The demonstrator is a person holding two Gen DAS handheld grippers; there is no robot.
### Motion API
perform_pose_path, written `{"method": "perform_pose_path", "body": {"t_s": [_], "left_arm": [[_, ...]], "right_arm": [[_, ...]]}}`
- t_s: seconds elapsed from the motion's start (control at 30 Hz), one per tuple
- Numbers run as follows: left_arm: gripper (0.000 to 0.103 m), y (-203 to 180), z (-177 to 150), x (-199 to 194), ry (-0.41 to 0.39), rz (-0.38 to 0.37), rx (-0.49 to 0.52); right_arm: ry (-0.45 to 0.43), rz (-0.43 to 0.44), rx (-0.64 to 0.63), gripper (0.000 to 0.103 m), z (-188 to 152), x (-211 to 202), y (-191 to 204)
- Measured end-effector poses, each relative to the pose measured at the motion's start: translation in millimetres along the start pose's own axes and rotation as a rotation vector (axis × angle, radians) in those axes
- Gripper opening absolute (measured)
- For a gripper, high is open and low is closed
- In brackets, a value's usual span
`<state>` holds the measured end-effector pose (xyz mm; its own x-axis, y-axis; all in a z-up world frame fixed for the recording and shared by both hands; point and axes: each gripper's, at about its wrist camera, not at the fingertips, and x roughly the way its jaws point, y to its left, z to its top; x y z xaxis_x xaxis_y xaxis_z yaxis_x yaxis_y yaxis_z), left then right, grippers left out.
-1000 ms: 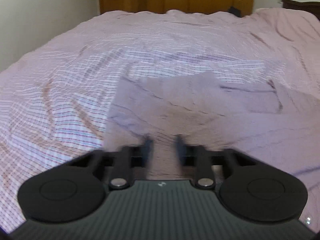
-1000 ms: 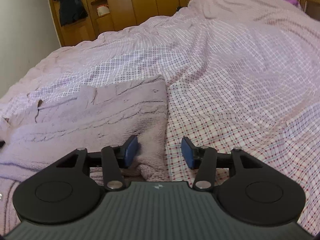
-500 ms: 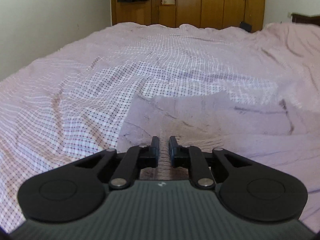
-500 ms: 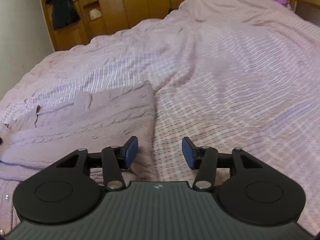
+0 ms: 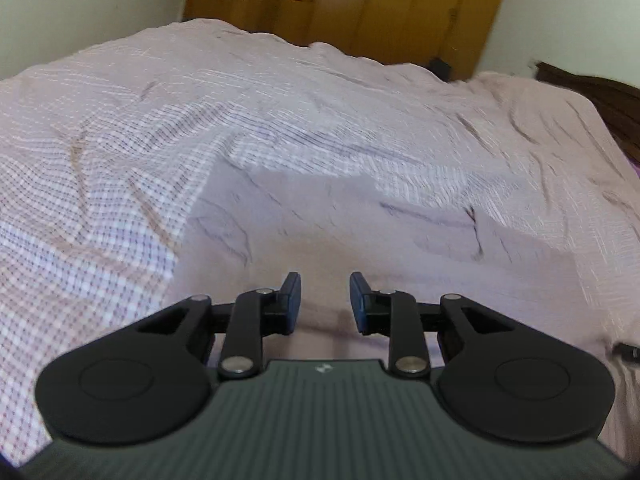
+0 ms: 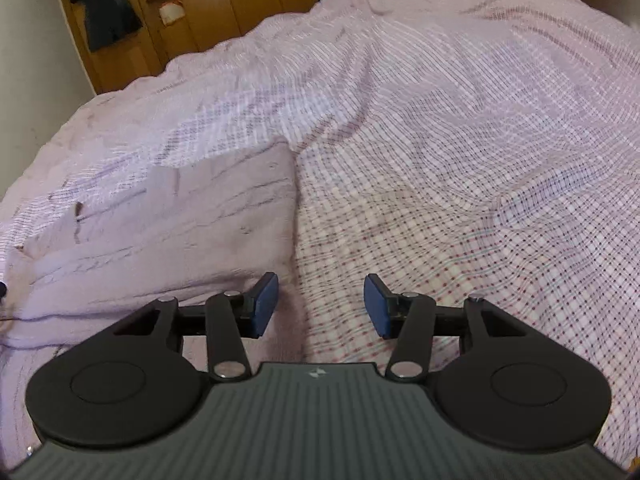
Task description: Fold small clothes
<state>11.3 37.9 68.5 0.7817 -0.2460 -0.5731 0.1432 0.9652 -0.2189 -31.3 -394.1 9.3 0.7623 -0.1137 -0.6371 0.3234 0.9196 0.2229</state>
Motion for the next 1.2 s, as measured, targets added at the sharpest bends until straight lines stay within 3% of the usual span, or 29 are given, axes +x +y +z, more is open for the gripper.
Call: {"method": "perform_pose_path", "body": {"t_s": [0.1, 0.27, 0.33, 0.37, 0.4, 0.53, 0.6, 0.67, 0.8, 0.83, 0.87, 0.9, 0.97, 1.03, 1.1, 1.2], "left_arm": [[0.028, -7.7, -14.8, -12.6, -0.052, 0.081, 0.143], [0.031, 15.1, -26.3, -55.8, -0.134, 0.056, 0.094], [0.056, 27.6, -33.8, -76.0, -0.184, 0.032, 0.056], [0.062, 35.7, -38.6, -84.3, -0.2, 0.011, 0.024], [0.069, 45.1, -43.0, -91.2, -0.189, -0.022, -0.013], [0.074, 74.3, -57.7, -114.3, -0.153, -0.105, -0.086], [0.084, 88.0, -68.2, -123.4, -0.151, -0.084, -0.122], [0.084, 101.7, -83.0, -129.6, -0.113, -0.038, -0.164], [0.084, 111.5, -113.4, -136.4, -0.009, -0.041, -0.146], [0.083, 108.3, -120.6, -140.2, -0.011, -0.036, -0.112], [0.082, 103.0, -126.8, -145.2, -0.03, -0.02, -0.074], [0.073, 96.0, -134.8, -151.0, -0.049, 0.004, -0.045], [0.058, 83.3, -145.9, -153.6, -0.041, 0.03, -0.021], [0.042, 76.1, -154.6, -149.5, -0.008, 0.042, -0.013], [0.033, 69.7, -162.0, -148.5, -0.003, 0.069, 0.01], [0.015, 71.9, -166.0, -152.3, 0.009, 0.05, -0.013]], "right_arm": [[-0.035, 0.017, -0.017, 0.056, -17.8, -17.2, 8.6], [-0.141, 0.135, -0.073, 0.056, -55.6, -70.6, 19.0], [-0.163, 0.153, -0.102, 0.057, -69.2, -87.3, 21.7], [-0.17, 0.154, -0.107, 0.06, -76.6, -94.1, 21.8], [-0.172, 0.153, -0.1, 0.063, -83.0, -99.7, 20.4], [-0.138, 0.169, -0.033, 0.072, -113.2, -102.8, 4.1], [-0.103, 0.192, -0.012, 0.072, -127.7, -93.9, -2.9], [-0.091, 0.195, -0.046, 0.073, -135.1, -84.3, -7.4], [-0.066, 0.183, -0.099, 0.076, -139.7, -83.3, -5.9], [-0.048, 0.191, -0.062, 0.084, -140.5, -81.7, -8.3], [-0.039, 0.218, -0.016, 0.1, -142.7, -81.1, -12.0], [-0.035, 0.261, 0.032, 0.103, -145.1, -80.7, -14.6], [-0.079, 0.266, 0.097, 0.103, -153.9, -82.8, -17.4], [-0.06, 0.27, 0.033, 0.103, -156.2, -84.1, -15.2], [-0.037, 0.244, -0.013, 0.103, -158.4, -87.9, -10.2], [-0.049, 0.276, 0.07, 0.103, -159.4, -96.4, -13.6]]}}
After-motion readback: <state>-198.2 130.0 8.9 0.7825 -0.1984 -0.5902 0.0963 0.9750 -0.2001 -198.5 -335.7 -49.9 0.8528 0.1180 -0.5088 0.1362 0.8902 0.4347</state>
